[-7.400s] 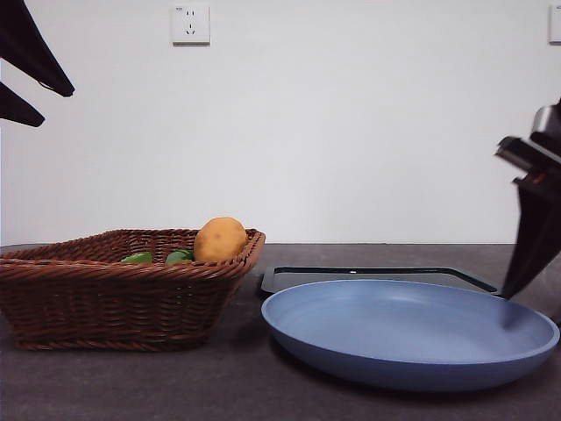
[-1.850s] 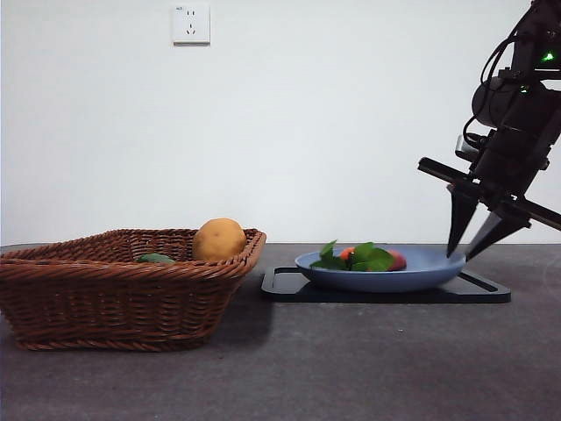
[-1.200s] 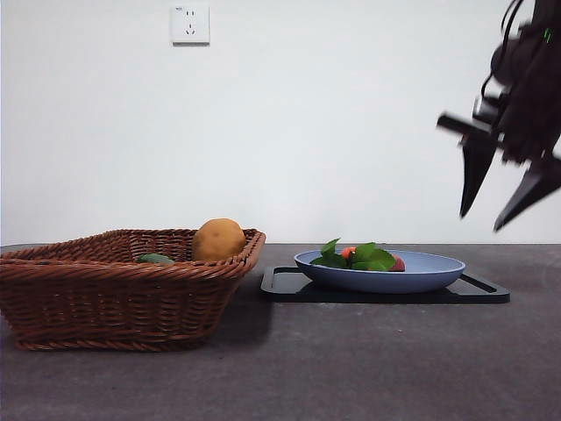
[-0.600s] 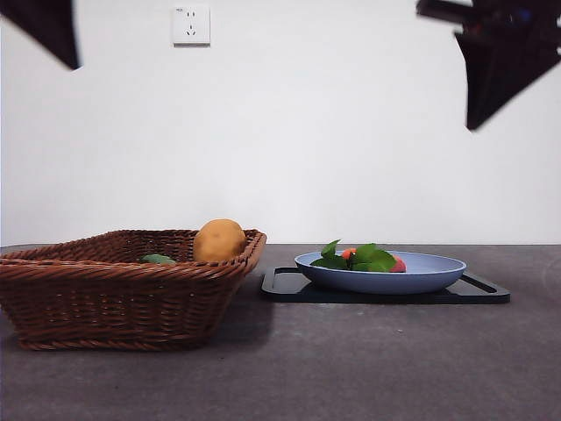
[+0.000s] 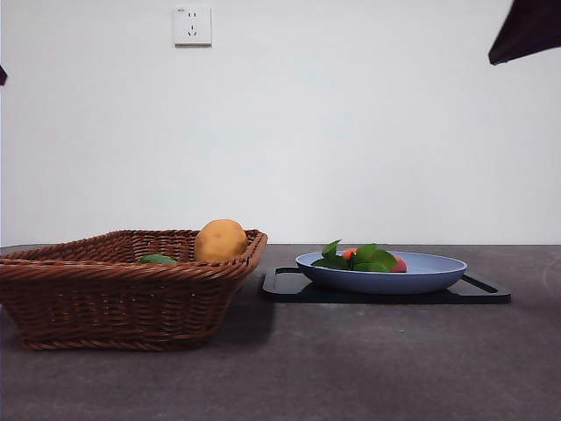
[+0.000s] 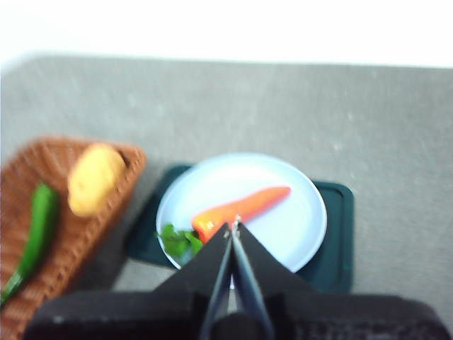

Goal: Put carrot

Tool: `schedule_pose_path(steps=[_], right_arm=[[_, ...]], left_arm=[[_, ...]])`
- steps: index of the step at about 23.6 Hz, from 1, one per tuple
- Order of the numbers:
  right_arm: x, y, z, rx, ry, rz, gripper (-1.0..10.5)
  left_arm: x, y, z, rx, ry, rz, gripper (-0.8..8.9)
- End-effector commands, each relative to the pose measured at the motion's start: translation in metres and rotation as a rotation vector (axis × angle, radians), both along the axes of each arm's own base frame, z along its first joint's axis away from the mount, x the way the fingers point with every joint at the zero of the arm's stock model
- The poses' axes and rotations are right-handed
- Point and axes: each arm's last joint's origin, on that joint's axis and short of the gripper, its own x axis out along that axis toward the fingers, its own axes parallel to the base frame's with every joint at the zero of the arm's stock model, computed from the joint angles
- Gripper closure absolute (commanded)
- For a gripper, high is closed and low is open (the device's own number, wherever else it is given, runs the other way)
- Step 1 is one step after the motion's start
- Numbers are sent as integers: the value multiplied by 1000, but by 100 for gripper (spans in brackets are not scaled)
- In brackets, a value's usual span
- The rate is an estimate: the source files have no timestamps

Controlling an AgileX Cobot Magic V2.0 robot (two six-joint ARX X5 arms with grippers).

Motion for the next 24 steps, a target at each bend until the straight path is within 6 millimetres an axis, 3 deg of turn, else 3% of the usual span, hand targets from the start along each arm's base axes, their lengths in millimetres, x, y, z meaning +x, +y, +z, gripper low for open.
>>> schedule_pose_path(steps=[1,17,24], right_arm=[[-8,-3,-10,71,-21,-13,943],[-7,-5,-13,61,-7,-19,943],[-7,-5,-13,61,-7,-20,943]], left_arm=[[-16,0,-2,-76,-55,-8,807],[-18,-1,-2,-79,-67,-18,805],[-45,8,-3,-2,-210,-16,805]])
